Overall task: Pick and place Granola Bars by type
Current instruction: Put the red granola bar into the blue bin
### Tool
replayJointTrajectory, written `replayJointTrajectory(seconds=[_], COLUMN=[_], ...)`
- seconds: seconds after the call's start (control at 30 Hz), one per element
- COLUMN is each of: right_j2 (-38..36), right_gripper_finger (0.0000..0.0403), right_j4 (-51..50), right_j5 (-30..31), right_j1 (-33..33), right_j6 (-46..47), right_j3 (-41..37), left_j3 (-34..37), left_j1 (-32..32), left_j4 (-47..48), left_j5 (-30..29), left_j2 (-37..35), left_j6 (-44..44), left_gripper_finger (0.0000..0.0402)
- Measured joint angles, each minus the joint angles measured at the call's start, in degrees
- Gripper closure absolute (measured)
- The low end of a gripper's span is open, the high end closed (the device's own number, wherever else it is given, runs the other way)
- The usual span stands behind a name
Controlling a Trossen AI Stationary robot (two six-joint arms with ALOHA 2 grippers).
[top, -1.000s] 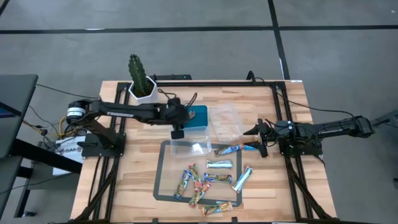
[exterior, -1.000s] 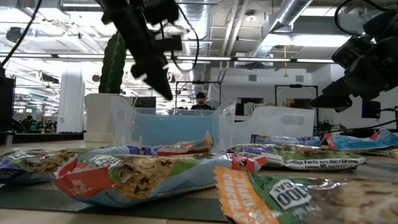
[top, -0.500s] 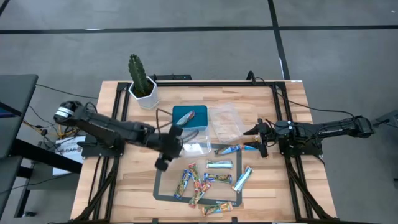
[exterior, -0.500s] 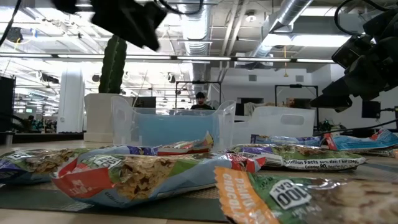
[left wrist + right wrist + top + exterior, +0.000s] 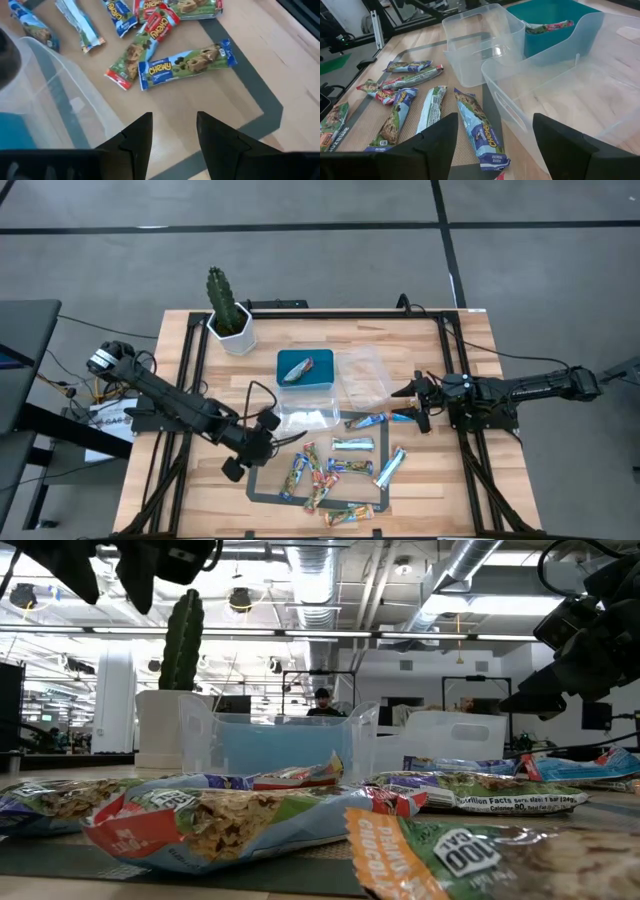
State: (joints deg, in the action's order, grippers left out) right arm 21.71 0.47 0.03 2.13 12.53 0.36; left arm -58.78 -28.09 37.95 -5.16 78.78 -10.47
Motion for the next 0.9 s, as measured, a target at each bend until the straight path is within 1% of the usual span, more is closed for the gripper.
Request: replayJointTrajectory(seconds=[0.1,0.17,0.27,0.33,0.43,0.7,0.9], right_j2=[0.0,0.0,0.0,0.0,0.0,0.0,0.0], right_gripper_finger=[0.0154,0.0154,0.0154,0.0154,0.0154,0.0154,0.0154], right_j4=[0.0,0.0,0.0,0.0,0.0,0.2,0.2], right_j5=[0.0,0.0,0.0,0.0,0.0,0.0,0.0], right_j1=[0.0,0.0,0.0,0.0,0.0,0.0,0.0], right_j6=[0.0,0.0,0.0,0.0,0.0,0.0,0.0], right_j3=[0.0,0.0,0.0,0.0,0.0,0.0,0.0], left_j3=[0.0,0.0,-0.1,-1.3,-5.2,-16.4,-23.2], left_j1=[-0.4,-0.4,-0.4,-0.4,0.1,0.3,0.2], left_j4=[-0.5,-1.3,-2.6,-2.6,-2.3,1.2,1.6], left_j5=[-0.4,-1.7,-5.2,-7.1,-7.6,-7.7,-9.1], left_j2=[0.0,0.0,0.6,2.5,6.7,20.6,30.0], left_j6=[0.1,0.1,-3.5,-5.9,-9.3,-19.3,-23.9], left_gripper_finger=[0.0254,0.0254,0.0254,0.0254,0.0254,0.0254,0.0254])
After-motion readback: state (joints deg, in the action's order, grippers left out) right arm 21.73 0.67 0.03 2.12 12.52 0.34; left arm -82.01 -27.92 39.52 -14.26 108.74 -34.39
